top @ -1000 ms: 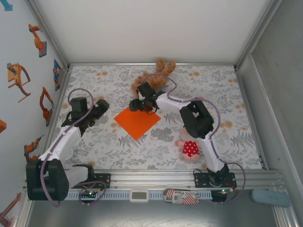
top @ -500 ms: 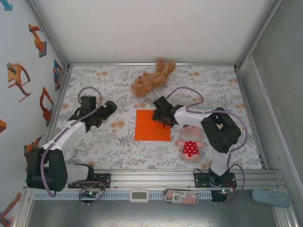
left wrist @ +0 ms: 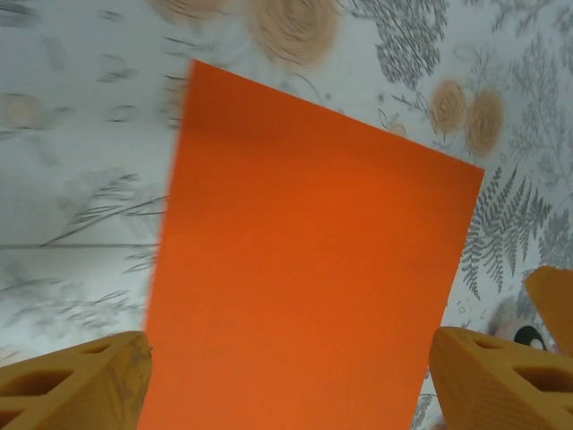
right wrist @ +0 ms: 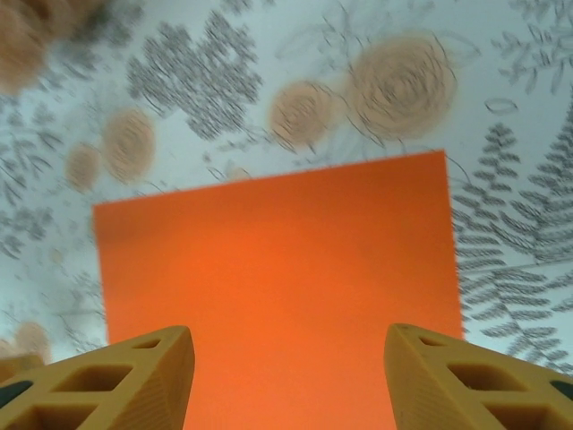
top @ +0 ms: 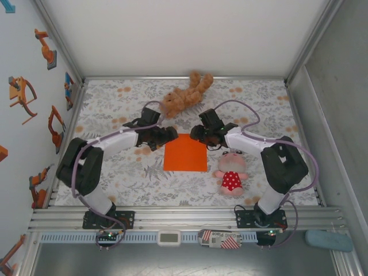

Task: Fold a paper plane with a square sheet of paper (pick it up from the middle)
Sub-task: First fold in half a square sheet of paper at the center of the table.

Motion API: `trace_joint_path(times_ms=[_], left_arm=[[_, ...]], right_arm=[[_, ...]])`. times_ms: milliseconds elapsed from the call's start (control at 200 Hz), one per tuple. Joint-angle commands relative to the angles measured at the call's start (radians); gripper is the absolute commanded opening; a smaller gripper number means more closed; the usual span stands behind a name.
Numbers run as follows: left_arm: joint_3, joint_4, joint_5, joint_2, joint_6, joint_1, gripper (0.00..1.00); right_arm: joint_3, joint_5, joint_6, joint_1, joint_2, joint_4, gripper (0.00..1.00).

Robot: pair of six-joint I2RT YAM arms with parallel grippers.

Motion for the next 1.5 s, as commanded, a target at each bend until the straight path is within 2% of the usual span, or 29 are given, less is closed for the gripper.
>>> trace_joint_path(times_ms=[0,60,260,446,571,761,881,977,1087,1297,1492], left_arm=[[0.048,-0.006,0.056,0.070,-0.015,-0.013,0.81],[0.064,-0.002,0.071,0.098,-0.015,-0.015,0.81],[0.083,-0.002,0.088,0.140,-0.016,-0.022,0.82],[0.085,-0.008,0.094,0.171,-0.019,-0.024,0.84],[0.088,-0.038,0.053,0.179,-0.018,-0.022,0.85],[0.109,-0.102,-0.025,0.179,0.036,-0.001,0.86],[0.118,-0.106,-0.037,0.173,0.077,0.019,0.86],[0.146,-0.114,-0.004,0.174,0.117,0.025,0.86],[0.172,-0.118,0.025,0.160,0.133,0.013,0.87],[0.159,-0.143,-0.008,0.106,0.096,-0.012,0.88],[0.146,-0.137,0.005,0.137,0.064,-0.033,0.89]], right_arm=[[-0.018,-0.134,-0.102,-0.030,0.022,-0.010,0.56],[-0.011,-0.173,-0.129,-0.038,0.037,-0.027,0.54],[-0.026,-0.177,-0.140,-0.044,0.053,-0.053,0.48],[-0.041,-0.166,-0.137,-0.053,0.062,-0.076,0.46],[-0.043,-0.165,-0.141,-0.057,0.069,-0.078,0.47],[-0.014,-0.181,-0.144,-0.058,0.082,-0.077,0.47],[-0.004,-0.180,-0.152,-0.058,0.069,-0.075,0.46],[-0.006,-0.187,-0.154,-0.058,0.074,-0.073,0.46],[-0.011,-0.214,-0.150,-0.058,0.079,-0.059,0.41],[-0.013,-0.202,-0.148,-0.058,0.060,-0.050,0.35],[-0.006,-0.233,-0.146,-0.058,0.104,-0.034,0.29]])
